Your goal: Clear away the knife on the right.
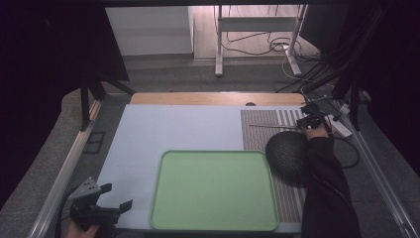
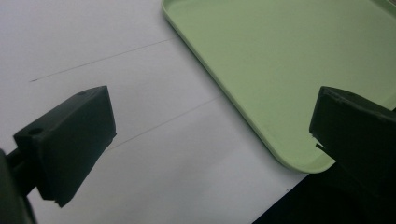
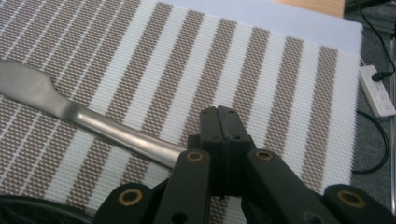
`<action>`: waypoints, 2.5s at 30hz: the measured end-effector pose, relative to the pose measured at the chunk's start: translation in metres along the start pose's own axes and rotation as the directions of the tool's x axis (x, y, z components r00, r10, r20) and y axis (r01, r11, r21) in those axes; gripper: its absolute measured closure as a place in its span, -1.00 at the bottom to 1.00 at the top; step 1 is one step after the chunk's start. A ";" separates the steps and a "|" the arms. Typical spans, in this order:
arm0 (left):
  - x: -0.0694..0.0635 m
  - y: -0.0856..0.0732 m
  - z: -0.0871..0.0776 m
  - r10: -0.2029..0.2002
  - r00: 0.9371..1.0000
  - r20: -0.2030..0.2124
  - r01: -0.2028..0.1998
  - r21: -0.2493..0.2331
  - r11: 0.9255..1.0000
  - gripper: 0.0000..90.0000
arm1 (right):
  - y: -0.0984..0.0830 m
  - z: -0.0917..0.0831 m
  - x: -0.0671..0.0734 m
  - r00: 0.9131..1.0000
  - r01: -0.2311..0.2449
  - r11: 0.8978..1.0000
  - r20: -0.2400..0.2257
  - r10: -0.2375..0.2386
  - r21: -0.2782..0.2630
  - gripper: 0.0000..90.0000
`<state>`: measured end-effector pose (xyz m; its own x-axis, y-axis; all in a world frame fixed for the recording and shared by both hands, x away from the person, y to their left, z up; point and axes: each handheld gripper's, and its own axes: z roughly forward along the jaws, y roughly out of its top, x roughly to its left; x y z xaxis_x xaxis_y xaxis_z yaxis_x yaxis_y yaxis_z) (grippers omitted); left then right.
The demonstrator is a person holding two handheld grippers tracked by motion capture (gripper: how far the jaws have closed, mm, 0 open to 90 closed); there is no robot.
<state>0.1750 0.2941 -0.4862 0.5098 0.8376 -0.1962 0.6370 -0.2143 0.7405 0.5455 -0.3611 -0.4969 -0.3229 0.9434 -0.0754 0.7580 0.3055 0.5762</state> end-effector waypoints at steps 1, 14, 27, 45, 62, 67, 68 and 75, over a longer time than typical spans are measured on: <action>0.000 0.000 0.000 -0.001 1.000 -0.001 0.001 0.000 1.000 -0.99 | -0.001 -0.001 -0.002 1.000 0.002 1.000 0.004 -0.002 0.005 0.99; 0.000 0.000 0.000 -0.001 1.000 -0.001 0.001 0.001 1.000 -0.99 | -0.013 -0.016 -0.005 0.996 0.052 0.993 -0.073 -0.044 0.106 0.99; 0.000 0.000 0.000 0.000 1.000 -0.002 0.000 0.004 1.000 -0.98 | -0.013 -0.024 -0.008 0.993 0.057 0.991 -0.113 -0.043 0.122 0.93; 0.000 0.001 0.001 0.000 1.000 -0.003 0.000 0.007 1.000 -0.98 | 0.015 -0.019 0.025 0.995 0.071 0.997 -0.075 -0.068 0.032 -0.94; 0.000 0.000 0.000 -0.006 1.000 -0.004 0.006 0.006 1.000 -0.98 | 0.019 0.013 0.040 0.984 0.146 0.981 -0.125 -0.130 0.125 -0.47; 0.000 0.000 0.000 -0.004 1.000 -0.004 0.004 0.007 1.000 -0.98 | 0.017 0.005 0.031 0.976 0.182 0.977 -0.145 -0.165 0.115 0.21; 0.000 0.000 0.000 -0.005 1.000 -0.004 0.005 0.007 1.000 -0.98 | 0.017 0.004 0.029 0.974 0.189 0.975 -0.149 -0.170 0.120 0.38; 0.000 0.000 0.000 -0.007 1.000 -0.006 0.007 0.010 1.000 -0.98 | 0.015 0.002 0.020 0.964 0.208 0.971 -0.194 -0.183 0.121 0.76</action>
<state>0.1753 0.2939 -0.4866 0.5018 0.8422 -0.1971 0.6459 -0.2134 0.7330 0.5518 -0.3373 -0.4911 -0.5595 0.8286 -0.0202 0.7373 0.5086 0.4447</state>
